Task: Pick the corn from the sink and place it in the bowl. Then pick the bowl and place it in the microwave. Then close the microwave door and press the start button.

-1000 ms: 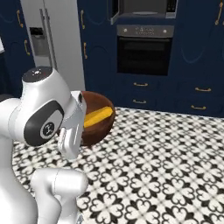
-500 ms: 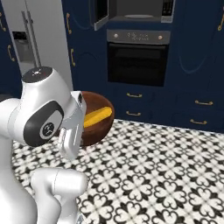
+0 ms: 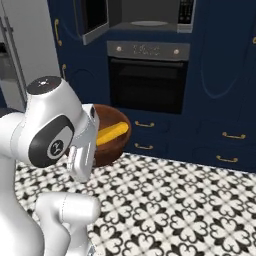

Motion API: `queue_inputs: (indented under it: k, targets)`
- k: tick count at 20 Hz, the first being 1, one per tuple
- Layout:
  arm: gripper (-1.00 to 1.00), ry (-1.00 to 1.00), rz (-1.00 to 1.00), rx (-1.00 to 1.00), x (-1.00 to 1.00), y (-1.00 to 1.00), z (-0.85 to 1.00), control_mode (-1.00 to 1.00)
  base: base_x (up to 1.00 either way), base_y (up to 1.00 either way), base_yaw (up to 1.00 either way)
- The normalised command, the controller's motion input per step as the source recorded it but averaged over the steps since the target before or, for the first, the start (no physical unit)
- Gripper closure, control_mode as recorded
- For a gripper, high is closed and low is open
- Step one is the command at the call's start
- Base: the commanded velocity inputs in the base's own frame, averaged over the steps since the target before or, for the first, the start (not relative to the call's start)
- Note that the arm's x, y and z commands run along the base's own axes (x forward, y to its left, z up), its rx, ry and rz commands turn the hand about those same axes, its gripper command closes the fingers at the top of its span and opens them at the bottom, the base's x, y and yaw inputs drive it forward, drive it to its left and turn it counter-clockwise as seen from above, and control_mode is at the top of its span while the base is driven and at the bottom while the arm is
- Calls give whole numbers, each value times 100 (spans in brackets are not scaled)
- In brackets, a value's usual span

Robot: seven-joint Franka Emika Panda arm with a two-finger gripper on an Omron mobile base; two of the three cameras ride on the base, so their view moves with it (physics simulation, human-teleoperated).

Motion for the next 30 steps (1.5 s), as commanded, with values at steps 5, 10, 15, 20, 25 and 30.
queue_inputs:
  k: [5, 10, 15, 20, 25, 30]
  targets:
    - [100, 0, 0, 0, 0, 0, 0, 100, 100, -1, 0]
    - [100, 0, 0, 0, 0, 0, 0, 100, 100, 1, 0]
    - [100, 0, 0, 0, 0, 0, 0, 100, 100, 1, 0]
    - [100, 0, 0, 0, 0, 0, 0, 100, 100, 32, -5]
    - [100, 0, 0, 0, 0, 0, 0, 100, 100, 67, -11]
    - [100, 0, 0, 0, 0, 0, 0, 100, 90, 0, -2]
